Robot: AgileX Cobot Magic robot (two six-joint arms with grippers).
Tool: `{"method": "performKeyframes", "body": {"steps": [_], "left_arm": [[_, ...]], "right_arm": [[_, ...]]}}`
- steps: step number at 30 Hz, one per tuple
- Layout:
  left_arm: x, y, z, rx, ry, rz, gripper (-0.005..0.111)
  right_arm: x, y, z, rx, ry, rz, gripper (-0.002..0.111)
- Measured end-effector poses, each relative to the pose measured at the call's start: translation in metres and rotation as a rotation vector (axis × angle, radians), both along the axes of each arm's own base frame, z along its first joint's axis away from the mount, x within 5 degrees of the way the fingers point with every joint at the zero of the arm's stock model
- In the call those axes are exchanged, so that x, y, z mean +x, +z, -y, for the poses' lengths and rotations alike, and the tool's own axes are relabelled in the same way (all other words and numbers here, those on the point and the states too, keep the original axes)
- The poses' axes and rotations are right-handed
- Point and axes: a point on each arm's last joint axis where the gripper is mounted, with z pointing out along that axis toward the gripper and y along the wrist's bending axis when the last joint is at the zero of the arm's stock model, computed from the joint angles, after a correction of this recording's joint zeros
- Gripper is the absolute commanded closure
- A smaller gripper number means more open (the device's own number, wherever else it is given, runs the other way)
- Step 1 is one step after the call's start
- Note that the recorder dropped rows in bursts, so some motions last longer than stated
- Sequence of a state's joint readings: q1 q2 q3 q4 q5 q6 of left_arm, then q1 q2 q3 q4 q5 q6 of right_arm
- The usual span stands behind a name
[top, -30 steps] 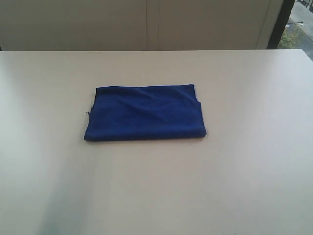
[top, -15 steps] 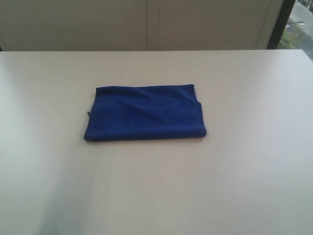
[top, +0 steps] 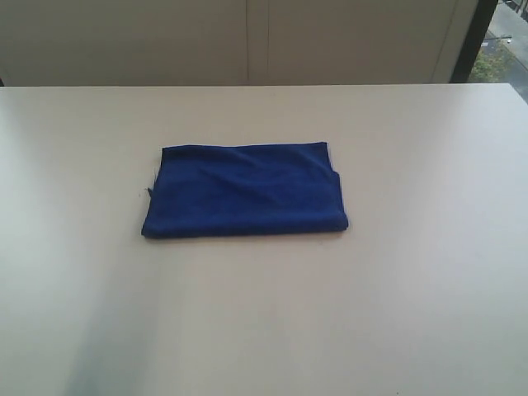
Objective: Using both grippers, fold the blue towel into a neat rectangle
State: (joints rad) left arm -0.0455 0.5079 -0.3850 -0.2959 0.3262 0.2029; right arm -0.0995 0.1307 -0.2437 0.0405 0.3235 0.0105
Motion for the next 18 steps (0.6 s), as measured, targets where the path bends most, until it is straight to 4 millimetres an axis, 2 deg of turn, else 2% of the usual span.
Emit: {"method": "performKeyframes", "body": {"steps": [12, 18], "left_arm": [[0.000, 0.000, 0.000, 0.000, 0.000, 0.000, 0.107], [0.000, 0.000, 0.000, 0.000, 0.000, 0.000, 0.107]], "right_arm": [[-0.002, -0.070, 0.000, 0.014, -0.004, -0.133, 0.108], [-0.003, -0.075, 0.000, 0.013, -0.004, -0.136, 0.108]]}}
